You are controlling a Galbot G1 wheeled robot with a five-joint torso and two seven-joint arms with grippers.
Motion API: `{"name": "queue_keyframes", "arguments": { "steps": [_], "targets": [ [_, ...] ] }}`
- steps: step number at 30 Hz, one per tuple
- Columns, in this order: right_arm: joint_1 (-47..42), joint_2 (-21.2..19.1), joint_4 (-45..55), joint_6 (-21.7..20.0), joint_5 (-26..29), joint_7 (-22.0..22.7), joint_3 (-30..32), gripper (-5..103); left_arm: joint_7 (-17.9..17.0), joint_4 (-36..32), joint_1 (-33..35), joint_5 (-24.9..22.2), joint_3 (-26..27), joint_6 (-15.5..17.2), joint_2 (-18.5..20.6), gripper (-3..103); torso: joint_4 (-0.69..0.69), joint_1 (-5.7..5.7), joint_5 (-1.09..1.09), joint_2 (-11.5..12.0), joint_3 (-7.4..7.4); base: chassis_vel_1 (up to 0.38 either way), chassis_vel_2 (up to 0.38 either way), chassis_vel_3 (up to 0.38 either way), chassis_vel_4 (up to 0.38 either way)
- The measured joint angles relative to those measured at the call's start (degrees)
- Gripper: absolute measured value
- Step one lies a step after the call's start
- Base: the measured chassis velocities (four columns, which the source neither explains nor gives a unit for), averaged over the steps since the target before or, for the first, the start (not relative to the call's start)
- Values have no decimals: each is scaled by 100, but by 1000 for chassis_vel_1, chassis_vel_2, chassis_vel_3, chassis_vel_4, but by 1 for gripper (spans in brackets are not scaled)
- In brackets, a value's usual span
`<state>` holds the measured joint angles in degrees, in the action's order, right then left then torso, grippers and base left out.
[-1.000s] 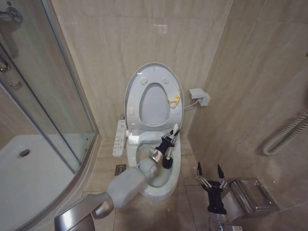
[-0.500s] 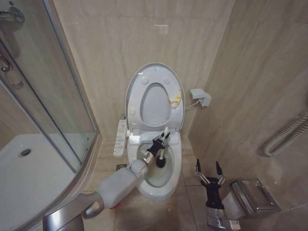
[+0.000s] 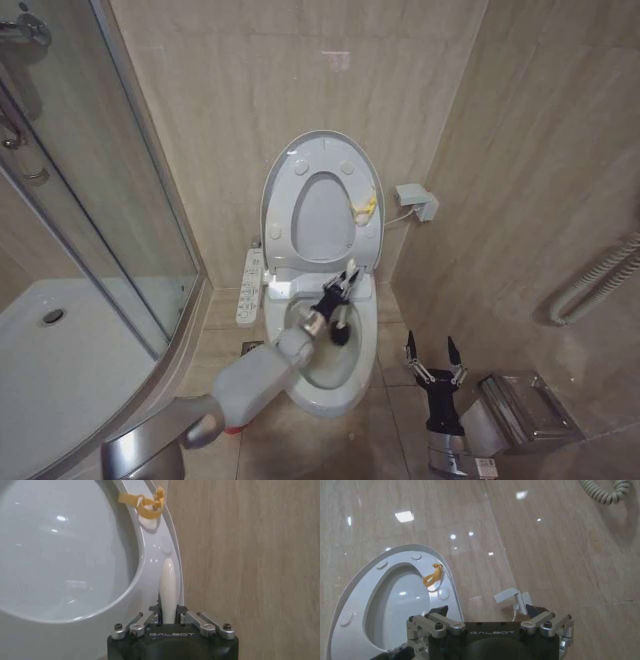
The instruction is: Open the toilet lid, clean the toilet bowl with a toilet brush, close the toilet lid, and flush.
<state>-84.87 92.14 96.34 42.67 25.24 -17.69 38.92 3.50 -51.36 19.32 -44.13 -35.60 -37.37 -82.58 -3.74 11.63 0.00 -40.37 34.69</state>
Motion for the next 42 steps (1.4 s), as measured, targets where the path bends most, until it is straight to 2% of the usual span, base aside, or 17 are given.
{"name": "queue_keyframes", "arguments": {
  "steps": [5,7,9,13,17,22,27,33,36,38,42],
  "targets": [
    [-16,0,-10,5,-21,-5,-4,100,25,180,179,-44,16,-16,27,19,6,0,-1,0,0,0,0,0,0],
    [-10,0,-23,5,-24,-5,0,100,95,500,323,141,117,-95,67,19,12,0,0,0,1,0,0,0,0],
    [-9,0,-22,5,-29,-5,0,100,105,530,329,175,145,-110,73,19,12,0,0,0,1,0,0,0,0],
    [-7,0,-21,2,-81,-5,-6,100,-2,-50,157,87,205,-32,28,19,4,0,0,0,0,0,0,0,0],
    [-18,0,-21,2,-117,-5,-16,100,-27,-208,45,34,195,8,-58,19,2,0,0,0,0,0,0,0,0],
    [-50,0,-15,10,-114,-8,-8,100,56,354,246,207,180,-52,-62,19,9,0,0,0,1,0,0,0,0],
    [-58,0,-19,16,-81,-8,15,100,75,469,365,311,174,-87,-15,19,10,0,-1,0,1,0,0,0,0],
    [-57,0,9,-1,-76,3,28,100,-43,-226,187,170,110,40,-97,19,2,-1,-1,-1,-1,0,0,0,0],
    [-56,0,18,-6,-94,5,19,100,-41,-54,153,182,79,50,-119,19,1,-1,-1,0,0,0,0,0,0],
    [-58,0,18,-8,-104,5,7,100,16,394,206,317,132,-15,-131,19,8,0,1,0,0,0,0,0,0],
    [-60,0,10,-7,-100,7,22,100,48,521,245,358,192,-38,-60,19,10,0,0,0,1,0,0,0,0]
  ]
}}
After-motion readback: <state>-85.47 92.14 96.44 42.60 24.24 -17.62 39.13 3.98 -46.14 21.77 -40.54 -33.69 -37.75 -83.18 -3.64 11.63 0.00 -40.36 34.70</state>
